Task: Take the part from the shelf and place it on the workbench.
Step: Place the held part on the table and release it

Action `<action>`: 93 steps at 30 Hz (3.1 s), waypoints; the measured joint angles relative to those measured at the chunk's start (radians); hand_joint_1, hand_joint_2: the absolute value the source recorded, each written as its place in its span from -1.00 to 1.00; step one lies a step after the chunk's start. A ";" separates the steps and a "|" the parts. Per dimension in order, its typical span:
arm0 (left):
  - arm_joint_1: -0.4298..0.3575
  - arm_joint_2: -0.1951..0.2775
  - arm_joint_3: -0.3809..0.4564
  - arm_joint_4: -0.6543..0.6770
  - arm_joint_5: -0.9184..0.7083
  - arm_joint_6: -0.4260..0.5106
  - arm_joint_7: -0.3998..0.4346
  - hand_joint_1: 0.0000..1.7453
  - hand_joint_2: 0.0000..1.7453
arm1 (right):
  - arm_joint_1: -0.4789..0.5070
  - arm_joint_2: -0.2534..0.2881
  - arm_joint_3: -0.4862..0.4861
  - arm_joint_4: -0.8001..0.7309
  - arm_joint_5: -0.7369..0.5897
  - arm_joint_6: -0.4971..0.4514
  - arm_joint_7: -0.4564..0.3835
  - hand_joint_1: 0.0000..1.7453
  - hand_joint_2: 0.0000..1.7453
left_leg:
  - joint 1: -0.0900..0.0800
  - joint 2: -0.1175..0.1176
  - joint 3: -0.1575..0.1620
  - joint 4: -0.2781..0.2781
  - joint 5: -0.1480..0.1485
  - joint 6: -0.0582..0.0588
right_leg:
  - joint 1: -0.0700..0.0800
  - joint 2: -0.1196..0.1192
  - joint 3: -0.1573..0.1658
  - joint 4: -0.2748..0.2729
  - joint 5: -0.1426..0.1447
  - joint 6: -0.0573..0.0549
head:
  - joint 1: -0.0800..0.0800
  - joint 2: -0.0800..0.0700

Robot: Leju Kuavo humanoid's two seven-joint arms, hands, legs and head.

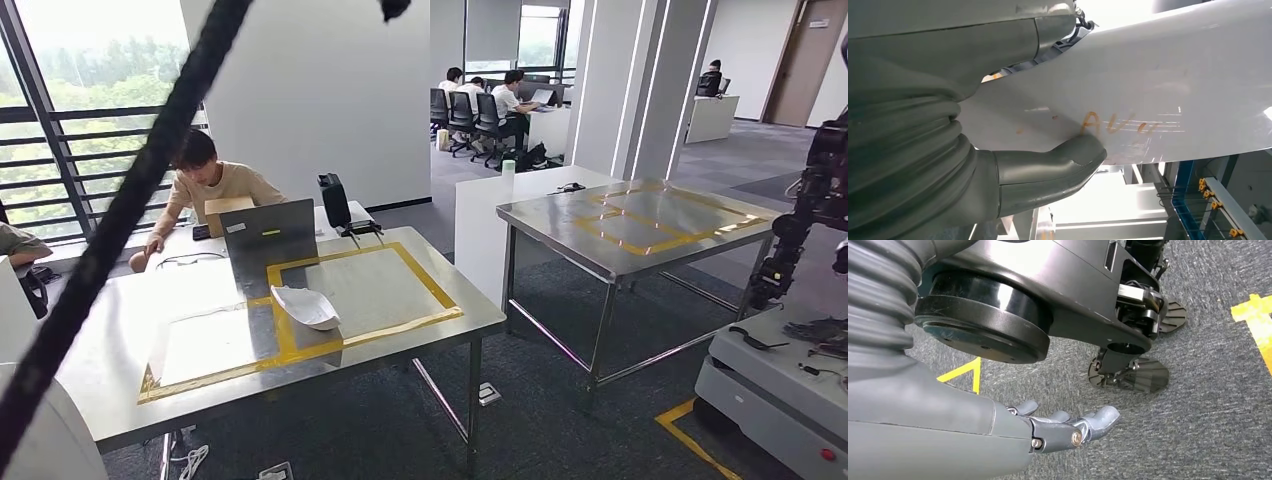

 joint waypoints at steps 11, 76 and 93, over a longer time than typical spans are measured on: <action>-0.001 0.000 0.000 -0.010 0.001 -0.008 0.002 0.76 1.00 | 0.004 -0.004 -0.002 0.000 -0.008 0.010 -0.006 -1.00 1.00 | 0.001 -0.001 0.008 -0.014 -0.009 0.039 | -0.006 -0.001 -0.009 0.040 0.020 0.027 | 0.000 0.000; 0.072 0.005 0.019 -0.043 0.010 -0.009 -0.042 0.76 1.00 | -0.001 0.003 -0.009 0.003 -0.002 -0.004 -0.001 -1.00 1.00 | 0.001 0.044 0.002 0.018 -0.024 0.046 | -0.010 -0.003 -0.050 0.259 -0.128 0.037 | -0.001 0.001; 0.068 -0.003 0.022 -0.045 0.002 -0.009 -0.031 0.76 1.00 | 0.002 0.005 -0.008 0.004 -0.001 -0.004 0.006 -1.00 1.00 | -0.006 0.040 -0.050 0.285 -0.237 -0.003 | 0.002 0.002 -0.004 0.022 -0.016 -0.032 | -0.003 0.001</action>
